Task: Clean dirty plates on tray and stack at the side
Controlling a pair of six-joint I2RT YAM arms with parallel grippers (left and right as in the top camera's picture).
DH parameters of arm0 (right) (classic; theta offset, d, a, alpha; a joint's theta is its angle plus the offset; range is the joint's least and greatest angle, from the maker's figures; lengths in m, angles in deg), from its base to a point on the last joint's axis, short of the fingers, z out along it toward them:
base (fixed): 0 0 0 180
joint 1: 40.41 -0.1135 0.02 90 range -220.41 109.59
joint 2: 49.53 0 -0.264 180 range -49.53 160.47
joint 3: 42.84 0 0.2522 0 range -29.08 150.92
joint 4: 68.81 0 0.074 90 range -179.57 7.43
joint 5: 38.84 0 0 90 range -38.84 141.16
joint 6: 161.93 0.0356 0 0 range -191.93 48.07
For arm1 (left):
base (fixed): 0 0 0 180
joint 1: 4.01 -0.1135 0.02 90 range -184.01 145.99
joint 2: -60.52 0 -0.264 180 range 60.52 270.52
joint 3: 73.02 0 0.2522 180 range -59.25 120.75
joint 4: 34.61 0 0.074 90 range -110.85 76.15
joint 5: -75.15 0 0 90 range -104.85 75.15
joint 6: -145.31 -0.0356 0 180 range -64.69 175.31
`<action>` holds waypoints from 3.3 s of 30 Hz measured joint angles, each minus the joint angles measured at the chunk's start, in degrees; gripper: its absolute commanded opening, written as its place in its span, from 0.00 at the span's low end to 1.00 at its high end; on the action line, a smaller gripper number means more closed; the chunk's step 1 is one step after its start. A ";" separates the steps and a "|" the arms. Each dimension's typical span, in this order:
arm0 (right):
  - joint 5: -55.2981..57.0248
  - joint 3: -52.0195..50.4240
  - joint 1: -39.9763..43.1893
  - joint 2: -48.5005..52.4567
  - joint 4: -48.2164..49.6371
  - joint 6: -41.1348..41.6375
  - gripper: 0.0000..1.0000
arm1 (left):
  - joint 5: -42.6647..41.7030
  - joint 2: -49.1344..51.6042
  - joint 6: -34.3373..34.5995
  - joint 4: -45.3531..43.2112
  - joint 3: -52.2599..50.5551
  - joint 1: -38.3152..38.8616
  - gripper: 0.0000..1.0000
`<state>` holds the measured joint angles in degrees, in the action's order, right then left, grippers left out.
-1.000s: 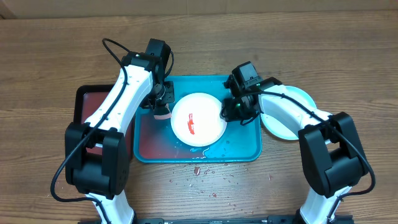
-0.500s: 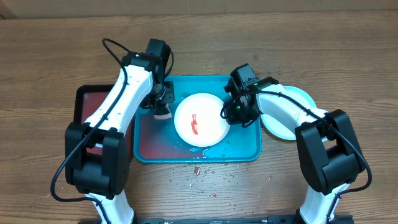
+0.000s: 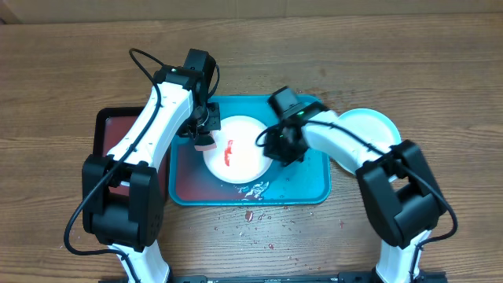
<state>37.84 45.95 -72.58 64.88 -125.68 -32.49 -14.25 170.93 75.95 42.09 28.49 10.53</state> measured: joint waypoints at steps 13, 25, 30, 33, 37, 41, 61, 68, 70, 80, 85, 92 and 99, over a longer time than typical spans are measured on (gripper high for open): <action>2.82 0.20 -4.57 0.00 0.66 7.65 0.04 | -0.24 -0.02 -1.95 -4.07 -1.68 0.35 0.04; 2.82 0.20 -4.57 0.00 0.68 7.89 0.04 | -3.26 -0.02 -10.19 -9.66 -13.62 2.99 0.04; 2.82 0.20 -4.57 0.00 0.70 7.91 0.04 | -9.66 -0.02 -17.16 -10.56 -14.16 2.64 0.04; 2.84 0.20 -4.55 0.00 0.72 7.89 0.04 | -19.30 -0.02 -25.55 -11.06 -14.69 2.64 0.04; 2.86 0.20 -4.57 0.00 0.72 7.89 0.04 | -24.83 -0.02 -28.13 -14.67 -15.32 2.91 0.04; 2.82 0.20 -4.57 0.00 0.74 7.91 0.04 | -15.32 -0.02 -18.71 -16.35 -15.30 3.15 0.04; 2.67 0.42 -4.57 0.31 1.36 7.91 0.04 | -1.73 -0.24 -15.26 -8.20 -14.95 4.24 0.04; 2.69 0.42 -4.57 0.31 1.29 7.87 0.04 | -15.41 -0.24 -27.52 -10.80 -15.08 6.49 0.04; 2.67 0.42 -4.57 0.31 1.29 7.89 0.04 | -15.32 -0.24 -27.06 -13.18 -15.13 6.58 0.04; 2.80 0.42 -4.57 0.31 1.38 7.52 0.04 | 13.81 -0.24 -3.74 -20.39 -15.17 7.08 0.04; 2.80 0.42 -4.57 0.31 1.42 7.43 0.04 | 20.24 -0.24 0.22 -14.75 -15.19 7.08 0.04; 2.80 0.42 -4.57 0.31 1.44 7.26 0.04 | -1.97 -0.26 -15.74 -6.29 -15.02 6.56 0.04; 2.78 0.42 -4.52 0.31 1.42 7.23 0.04 | -19.37 -0.24 -25.66 -13.09 -15.28 6.49 0.04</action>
<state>40.62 46.36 -77.10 65.19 -124.26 -25.25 -33.61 170.69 50.29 28.99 13.21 17.02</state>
